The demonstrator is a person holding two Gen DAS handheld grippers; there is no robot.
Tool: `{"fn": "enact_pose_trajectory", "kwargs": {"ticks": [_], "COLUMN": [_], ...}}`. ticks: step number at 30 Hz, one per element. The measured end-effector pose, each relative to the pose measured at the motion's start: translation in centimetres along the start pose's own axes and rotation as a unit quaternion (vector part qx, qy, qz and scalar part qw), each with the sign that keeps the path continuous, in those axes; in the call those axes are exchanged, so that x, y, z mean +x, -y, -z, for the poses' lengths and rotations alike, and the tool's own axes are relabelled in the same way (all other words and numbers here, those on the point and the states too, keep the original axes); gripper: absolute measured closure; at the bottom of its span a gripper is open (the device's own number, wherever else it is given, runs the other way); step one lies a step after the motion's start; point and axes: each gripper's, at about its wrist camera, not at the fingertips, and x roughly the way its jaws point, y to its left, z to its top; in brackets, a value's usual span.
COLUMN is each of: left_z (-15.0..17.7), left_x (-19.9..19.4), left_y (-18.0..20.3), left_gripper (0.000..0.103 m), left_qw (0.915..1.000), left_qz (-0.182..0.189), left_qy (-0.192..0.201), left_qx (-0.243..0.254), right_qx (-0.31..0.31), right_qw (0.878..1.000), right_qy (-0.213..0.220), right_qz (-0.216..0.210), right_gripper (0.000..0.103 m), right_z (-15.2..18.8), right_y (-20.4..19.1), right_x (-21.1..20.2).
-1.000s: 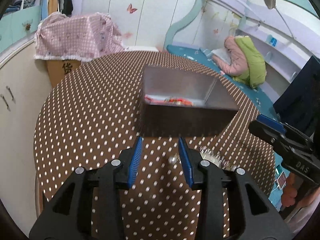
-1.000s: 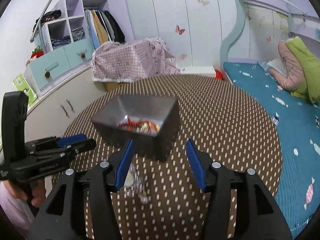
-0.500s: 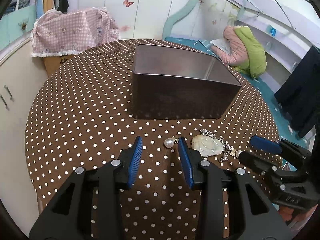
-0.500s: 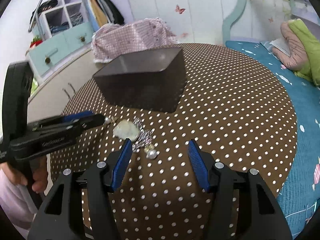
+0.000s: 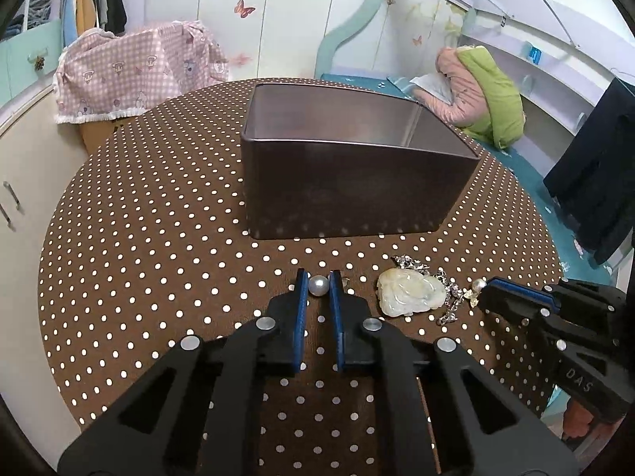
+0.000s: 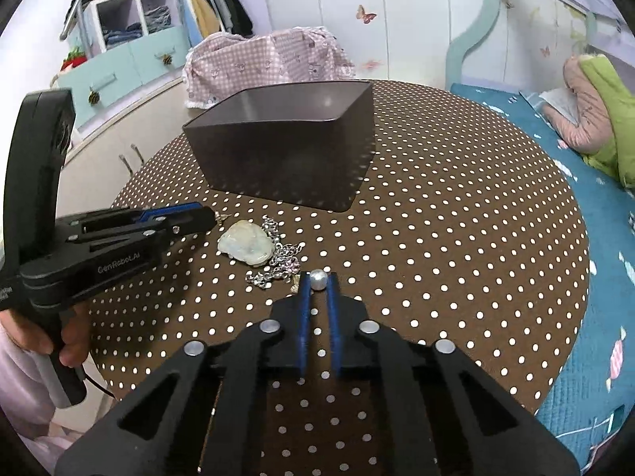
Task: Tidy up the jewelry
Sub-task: 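Grasp a pearl bead with the left tool while the right tool grasps another pearl bead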
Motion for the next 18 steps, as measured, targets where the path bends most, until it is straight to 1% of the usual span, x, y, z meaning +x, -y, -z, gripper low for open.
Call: {"fn": "enact_pose_trajectory", "kwargs": {"ticks": [3,5,10,11,12,14,18], "left_z": [0.1,0.1,0.0,-0.1,-0.1,-0.2,-0.1], "left_x": [-0.1,-0.2,-0.9,-1.0,-1.1,-1.3,-1.2], "left_y": [-0.2,-0.3,-0.5,-0.6,-0.8,-1.0,-1.2], "left_gripper": [0.092,0.092,0.092,0.092,0.092,0.092,0.092], "left_qw": [1.0000,0.9999,0.9998,0.9997,0.9997,0.9996,0.9995], "left_qz": [0.004,0.008,0.010,0.011,0.012,0.012,0.010], "left_qy": [0.000,0.001,0.008,0.009,0.011,0.012,0.009], "left_qx": [-0.006,-0.011,-0.016,-0.018,-0.020,-0.023,-0.028], "right_qx": [0.004,0.011,0.006,0.001,-0.001,-0.009,-0.021], "right_qw": [1.000,1.000,1.000,1.000,1.000,1.000,1.000], "right_qy": [-0.001,-0.002,0.000,0.000,0.002,0.008,0.002], "right_qz": [0.000,-0.004,-0.010,-0.010,-0.005,-0.006,0.007], "right_gripper": [0.103,0.103,0.103,0.102,0.098,0.095,0.094], "right_z": [-0.1,-0.1,-0.4,-0.4,-0.5,-0.7,-1.0], "right_y": [0.4,0.6,0.5,0.4,0.4,0.1,-0.2], "right_x": [0.0,0.1,-0.2,-0.3,-0.5,-0.7,0.2]}}
